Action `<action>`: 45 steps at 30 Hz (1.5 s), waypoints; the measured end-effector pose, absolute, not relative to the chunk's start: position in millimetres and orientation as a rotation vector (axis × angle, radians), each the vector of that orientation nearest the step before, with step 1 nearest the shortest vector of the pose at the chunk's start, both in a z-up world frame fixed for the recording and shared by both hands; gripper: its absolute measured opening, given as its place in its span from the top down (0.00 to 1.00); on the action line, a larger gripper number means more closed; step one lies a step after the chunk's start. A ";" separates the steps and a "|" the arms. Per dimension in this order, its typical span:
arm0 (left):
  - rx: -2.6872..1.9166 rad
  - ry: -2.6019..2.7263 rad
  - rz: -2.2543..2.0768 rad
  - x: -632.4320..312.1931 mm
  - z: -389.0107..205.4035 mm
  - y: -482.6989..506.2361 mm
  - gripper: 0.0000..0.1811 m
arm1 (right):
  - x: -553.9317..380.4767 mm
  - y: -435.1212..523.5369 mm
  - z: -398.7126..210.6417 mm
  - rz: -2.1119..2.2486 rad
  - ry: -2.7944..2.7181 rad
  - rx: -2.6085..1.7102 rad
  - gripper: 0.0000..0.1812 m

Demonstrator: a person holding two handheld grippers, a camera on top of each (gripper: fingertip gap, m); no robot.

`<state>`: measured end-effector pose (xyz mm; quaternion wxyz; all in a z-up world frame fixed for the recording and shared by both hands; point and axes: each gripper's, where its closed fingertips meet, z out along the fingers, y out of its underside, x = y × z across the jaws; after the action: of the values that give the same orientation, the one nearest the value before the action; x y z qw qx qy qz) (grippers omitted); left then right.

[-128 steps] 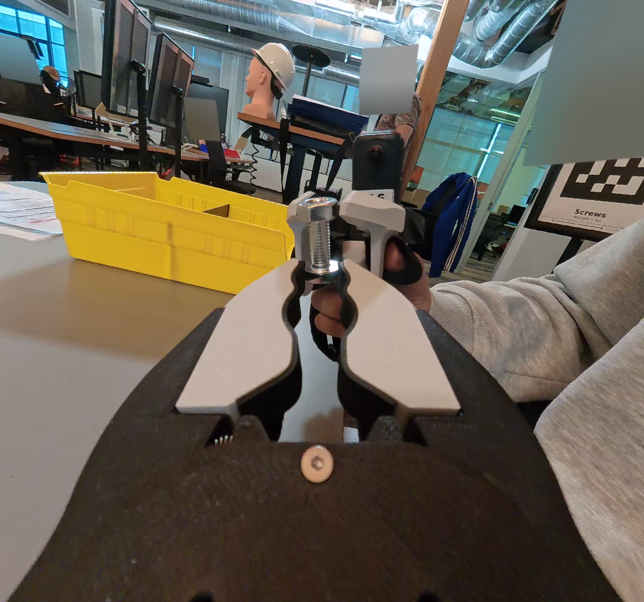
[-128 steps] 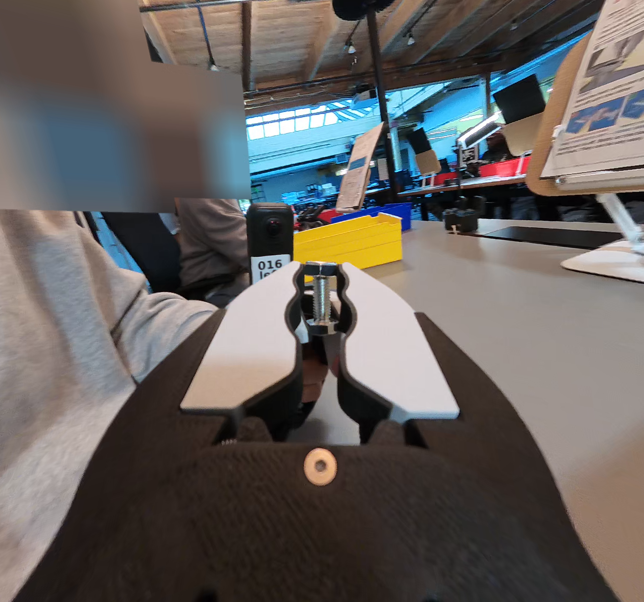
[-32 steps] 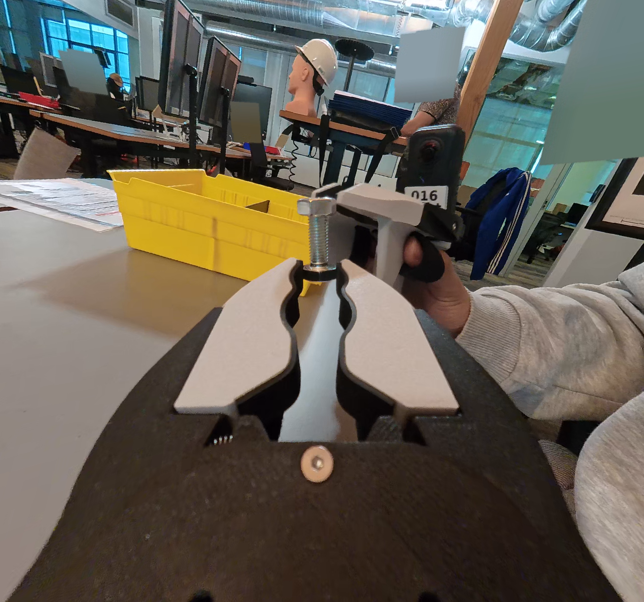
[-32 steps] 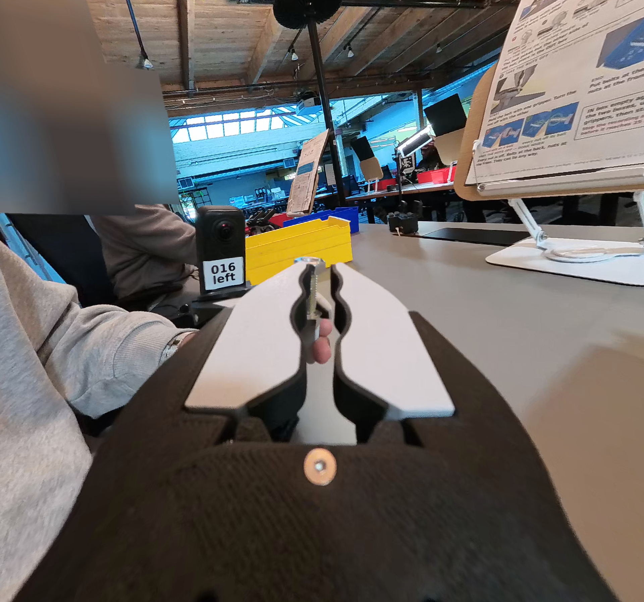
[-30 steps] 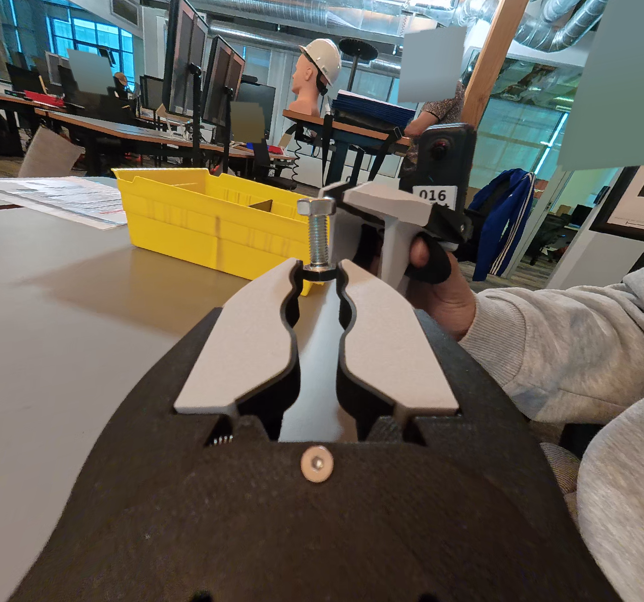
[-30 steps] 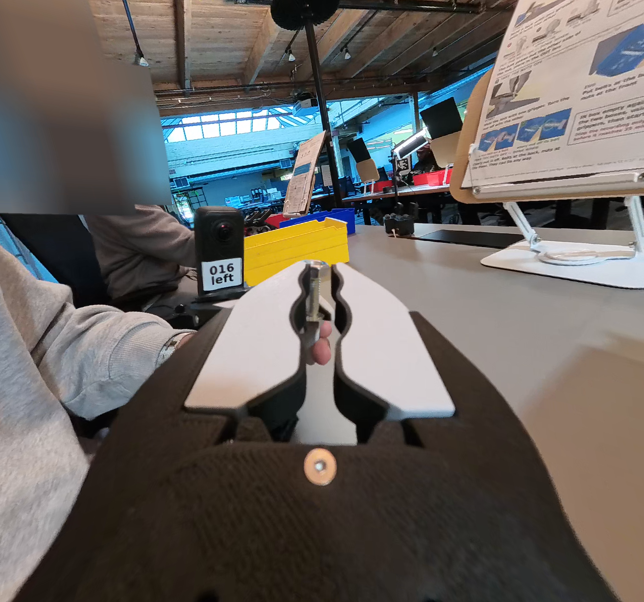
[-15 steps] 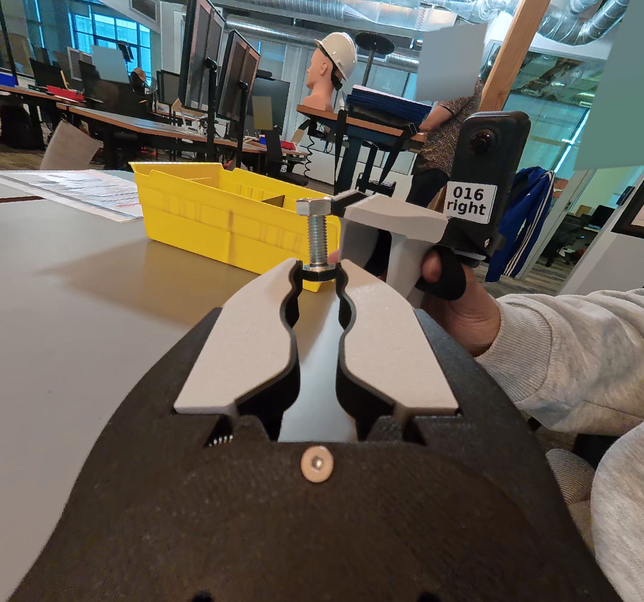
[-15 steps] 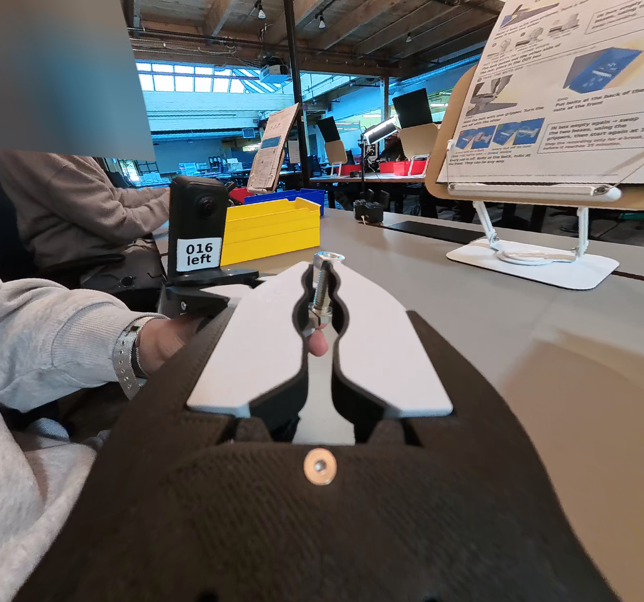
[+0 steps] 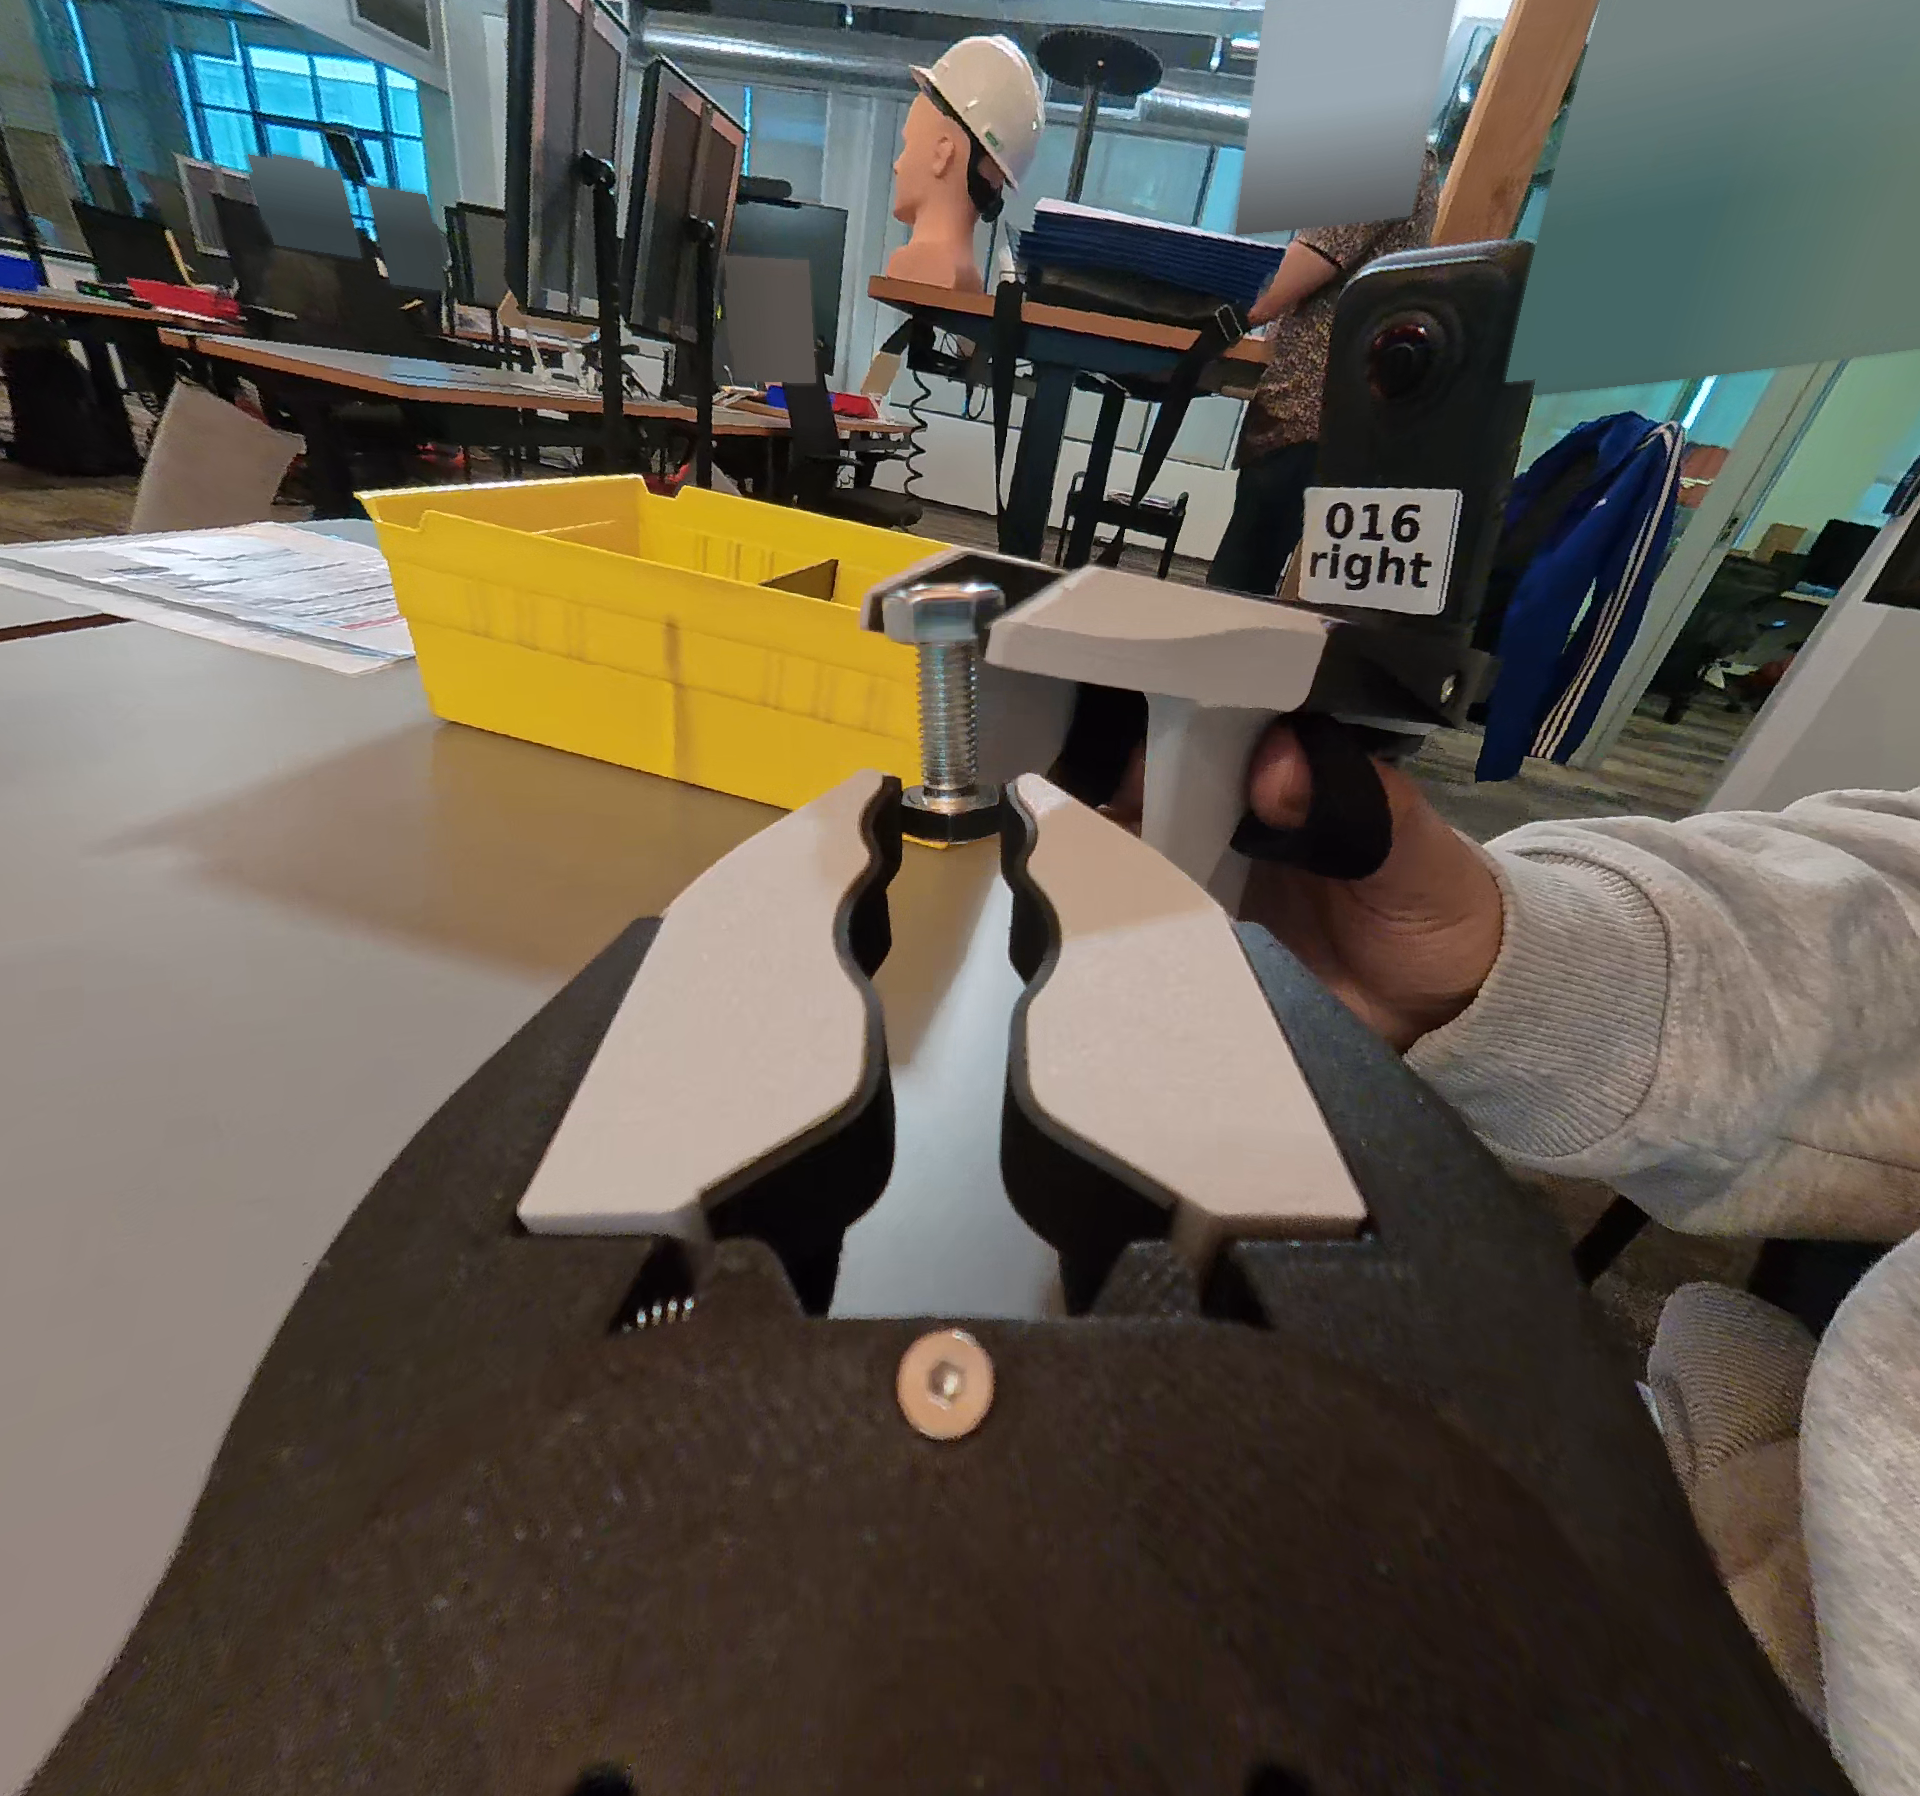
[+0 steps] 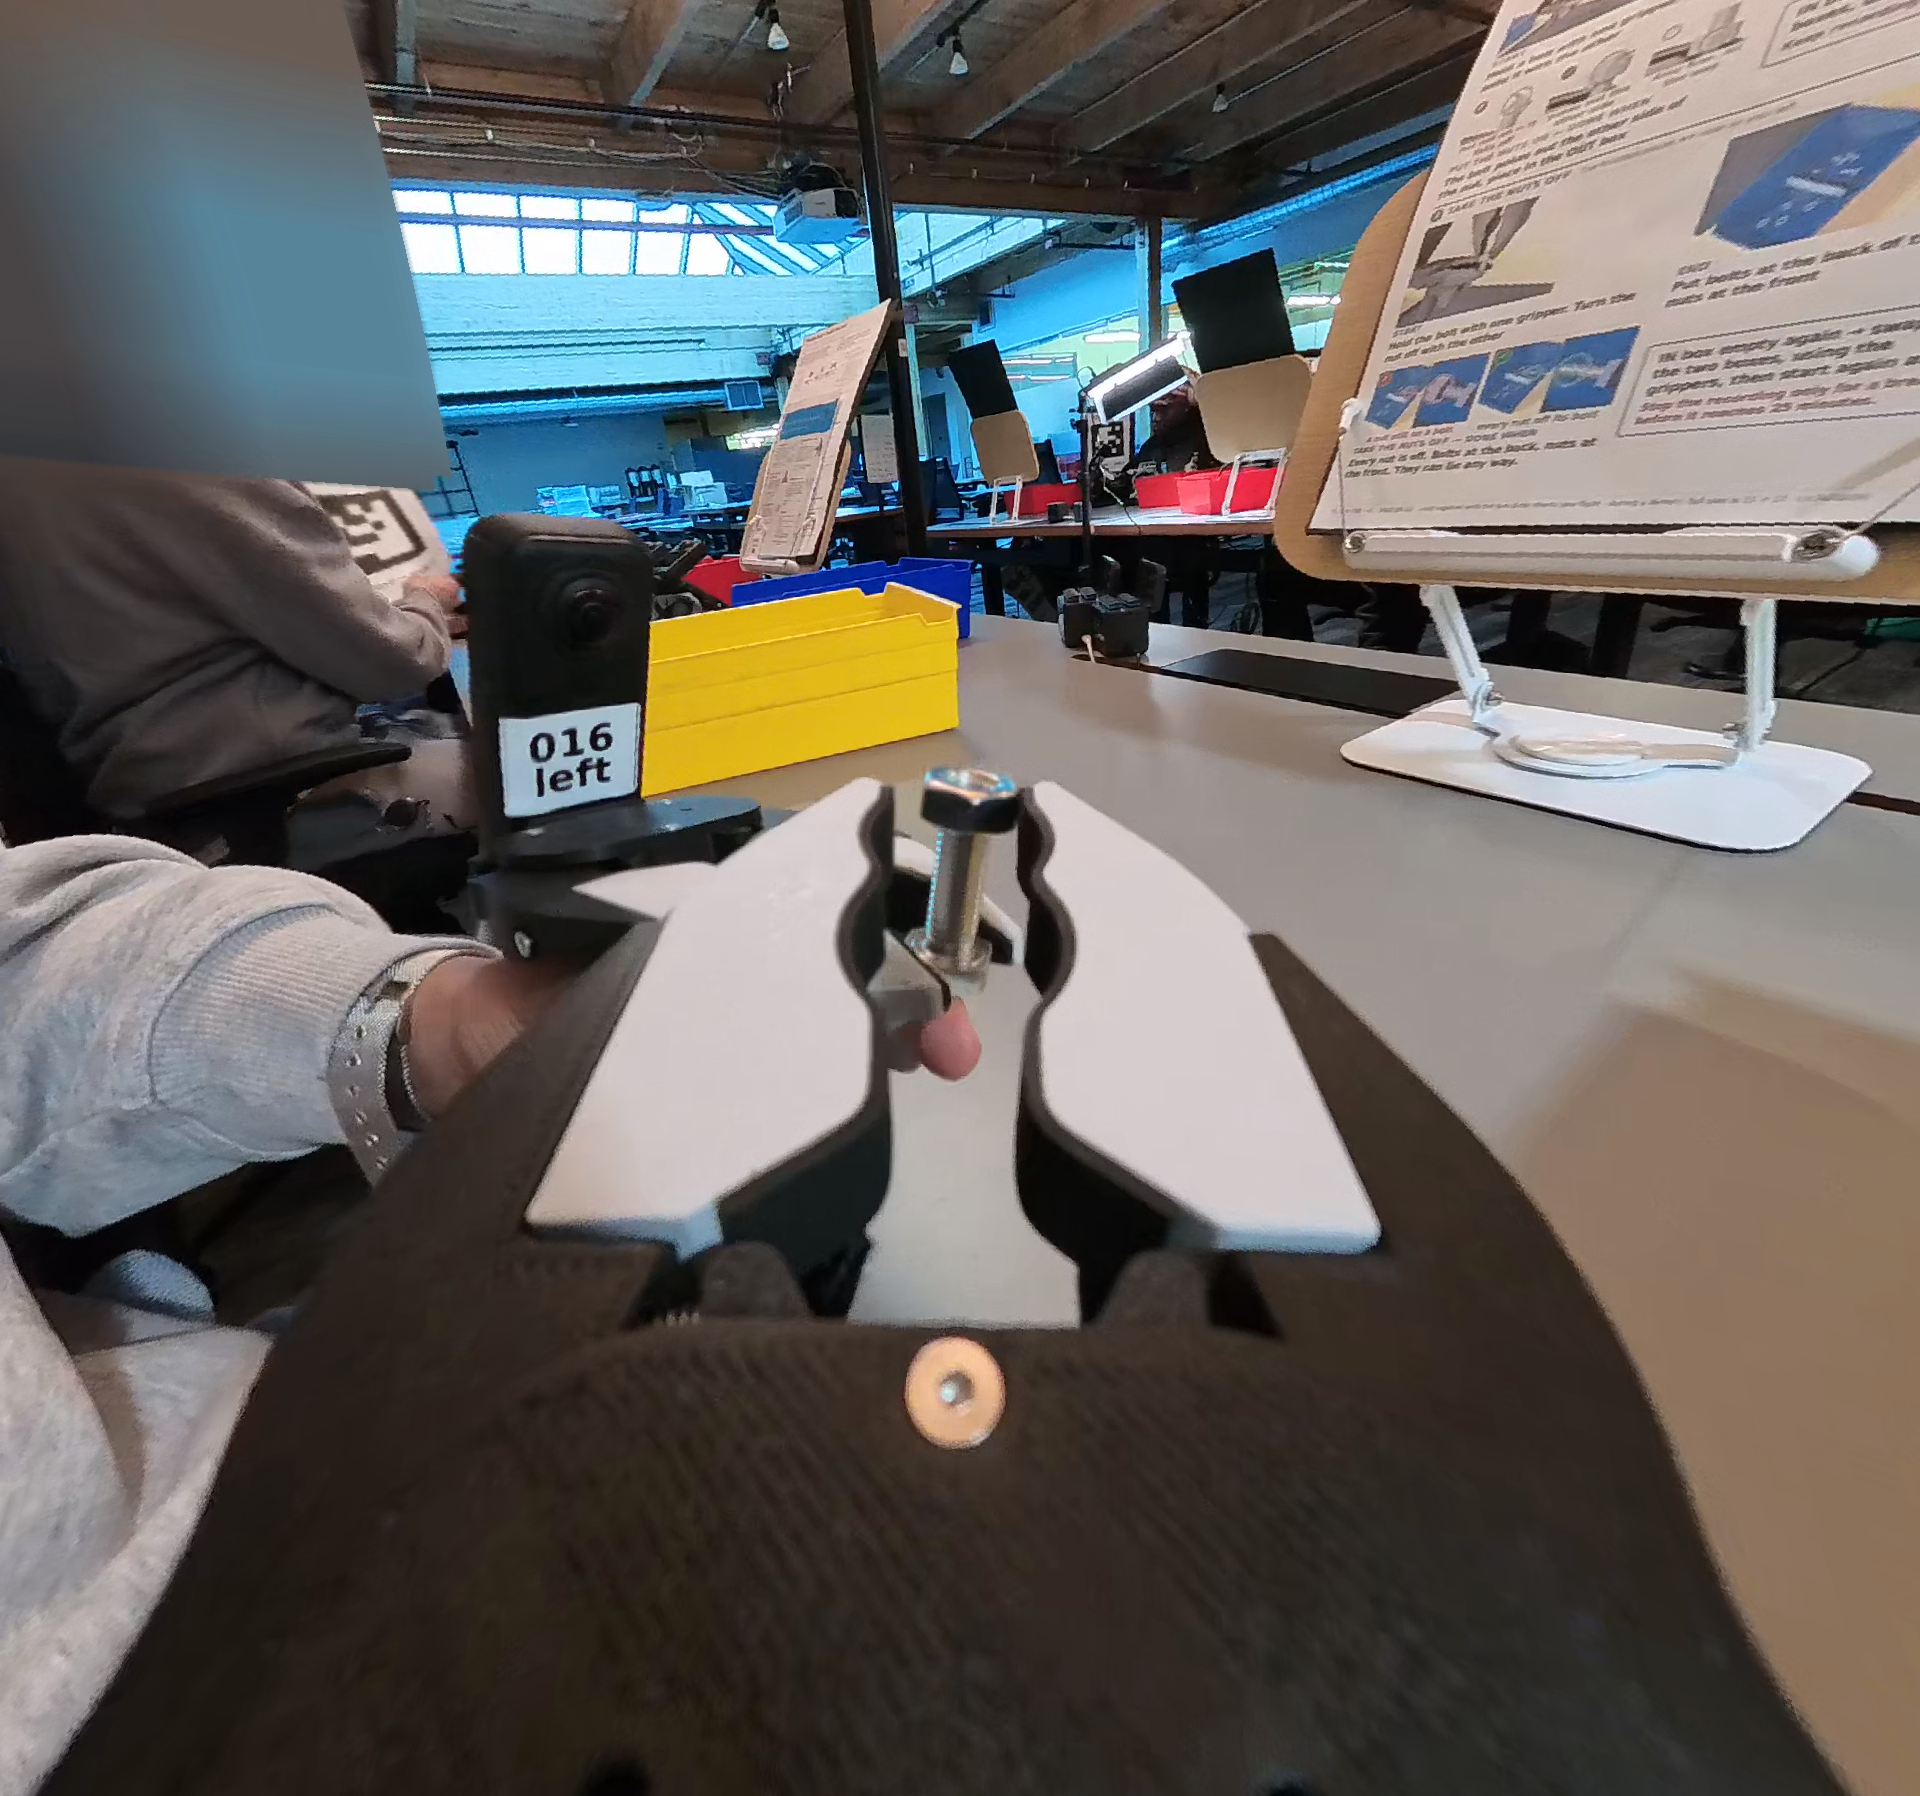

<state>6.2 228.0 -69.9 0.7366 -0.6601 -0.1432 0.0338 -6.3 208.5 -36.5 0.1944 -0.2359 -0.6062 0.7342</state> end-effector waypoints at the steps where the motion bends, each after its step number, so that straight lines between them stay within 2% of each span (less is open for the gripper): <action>1: -1.453 -0.310 0.076 7.0 -70.1 228.5 0.90 | -5.9 207.6 -36.8 2.059 -1.703 -0.657 0.87; 24: -1.423 -0.275 -0.026 18.5 -65.5 231.2 0.90 | -0.7 209.0 -33.1 2.163 -1.720 -0.653 0.90; 45: -1.236 -0.303 -0.618 41.9 -47.1 226.7 0.90 | 13.2 211.1 -19.8 2.472 -1.721 -0.645 0.90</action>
<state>41.9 226.7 -47.1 0.7601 -0.5678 -0.1392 -0.2838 13.2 211.1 -19.8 0.0306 -0.2094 -0.5585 0.8020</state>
